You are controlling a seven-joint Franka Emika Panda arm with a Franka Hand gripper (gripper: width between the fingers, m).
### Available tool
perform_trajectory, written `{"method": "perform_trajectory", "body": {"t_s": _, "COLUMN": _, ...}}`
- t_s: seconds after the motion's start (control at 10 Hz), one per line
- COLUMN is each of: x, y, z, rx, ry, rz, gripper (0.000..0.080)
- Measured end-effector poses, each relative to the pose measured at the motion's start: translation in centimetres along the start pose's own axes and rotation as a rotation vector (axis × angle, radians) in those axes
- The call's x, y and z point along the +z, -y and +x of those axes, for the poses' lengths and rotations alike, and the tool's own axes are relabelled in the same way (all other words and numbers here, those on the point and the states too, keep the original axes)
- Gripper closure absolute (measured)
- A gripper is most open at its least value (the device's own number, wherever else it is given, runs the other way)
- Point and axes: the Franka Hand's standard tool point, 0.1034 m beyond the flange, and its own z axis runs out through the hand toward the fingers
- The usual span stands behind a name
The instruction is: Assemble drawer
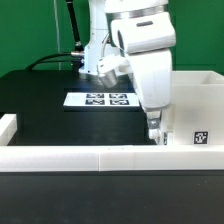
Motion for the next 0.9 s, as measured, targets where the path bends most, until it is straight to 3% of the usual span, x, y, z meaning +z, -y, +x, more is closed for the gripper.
{"method": "perform_trajectory", "body": {"t_s": 0.2, "x": -0.2, "y": -0.2, "z": 0.5, "rx": 0.010, "ry": 0.002, "rz": 0.003, "gripper": 0.0151}}
{"method": "perform_trajectory", "body": {"t_s": 0.4, "x": -0.4, "y": -0.3, "z": -0.2, "rx": 0.013, "ry": 0.005, "rz": 0.002, "gripper": 0.0151}}
{"method": "perform_trajectory", "body": {"t_s": 0.6, "x": -0.7, "y": -0.1, "z": -3.7, "rx": 0.020, "ry": 0.017, "rz": 0.002, "gripper": 0.0151}}
{"method": "perform_trajectory", "body": {"t_s": 0.7, "x": -1.4, "y": -0.2, "z": -5.0, "rx": 0.032, "ry": 0.024, "rz": -0.012, "gripper": 0.0151}}
{"method": "perform_trajectory", "body": {"t_s": 0.8, "x": -3.1, "y": -0.1, "z": -6.2, "rx": 0.055, "ry": 0.039, "rz": -0.059, "gripper": 0.0151}}
{"method": "perform_trajectory", "body": {"t_s": 0.9, "x": -4.2, "y": 0.6, "z": -6.4, "rx": 0.113, "ry": 0.043, "rz": -0.152, "gripper": 0.0151}}
